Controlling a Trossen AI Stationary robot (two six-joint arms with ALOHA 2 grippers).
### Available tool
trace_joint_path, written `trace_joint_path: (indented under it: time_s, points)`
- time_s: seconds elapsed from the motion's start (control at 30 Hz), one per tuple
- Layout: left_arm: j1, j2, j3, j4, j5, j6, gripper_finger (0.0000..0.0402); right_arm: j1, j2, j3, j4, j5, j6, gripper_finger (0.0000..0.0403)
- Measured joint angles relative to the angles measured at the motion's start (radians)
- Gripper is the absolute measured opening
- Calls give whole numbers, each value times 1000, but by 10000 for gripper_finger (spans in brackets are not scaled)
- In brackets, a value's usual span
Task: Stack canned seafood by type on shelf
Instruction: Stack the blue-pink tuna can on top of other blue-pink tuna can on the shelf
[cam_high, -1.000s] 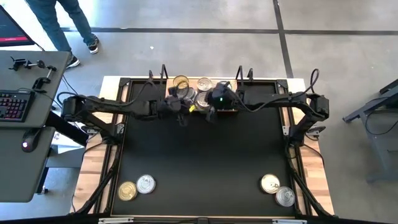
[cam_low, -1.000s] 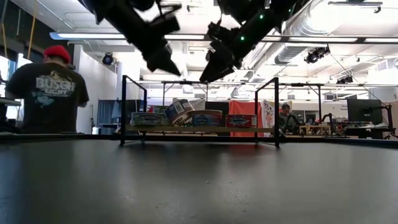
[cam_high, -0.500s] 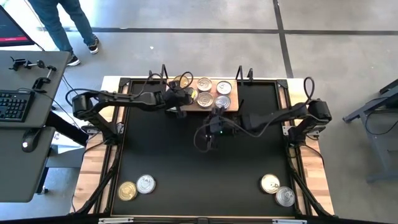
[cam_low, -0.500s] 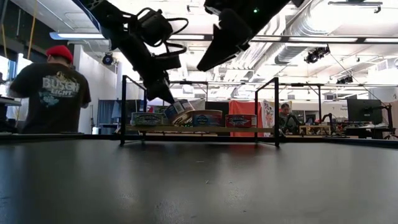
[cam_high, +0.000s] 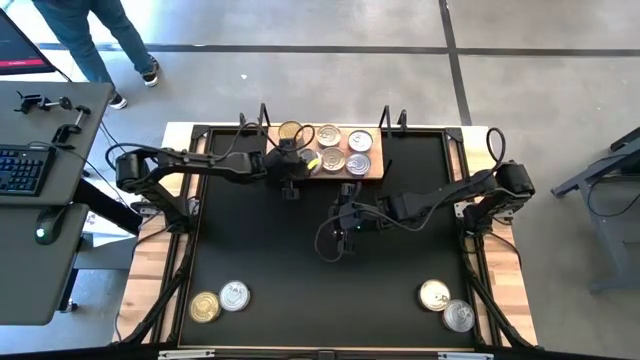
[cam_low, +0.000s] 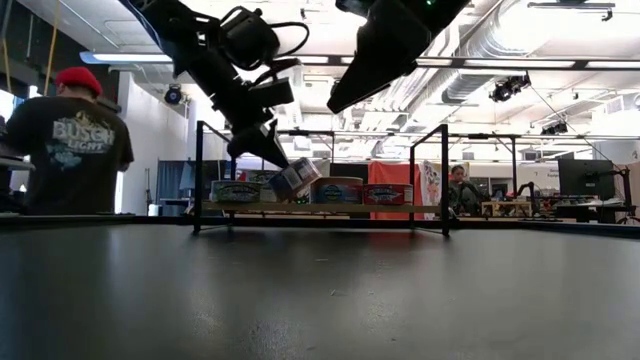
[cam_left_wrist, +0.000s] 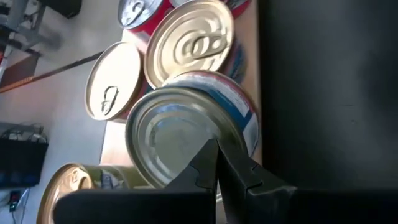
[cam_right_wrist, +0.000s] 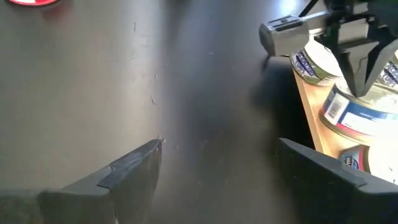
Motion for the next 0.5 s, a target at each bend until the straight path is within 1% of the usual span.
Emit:
trace_joint_path:
  time_s: [0.2, 0.3, 0.43, 0.5]
  points:
    - [-43, 0, 0, -6, 3, -17, 0, -1, 0, 0, 0, 0, 5, 307]
    - [-73, 0, 0, -28, 33, -50, 0, 0, 0, 0, 0, -1, 4, 307]
    - [-132, 0, 0, -77, 43, -90, 0, 11, 0, 0, -18, -1, 12, 307]
    - [-171, 0, 0, -85, 23, -104, 0, 18, 0, 0, -36, -1, 15, 307]
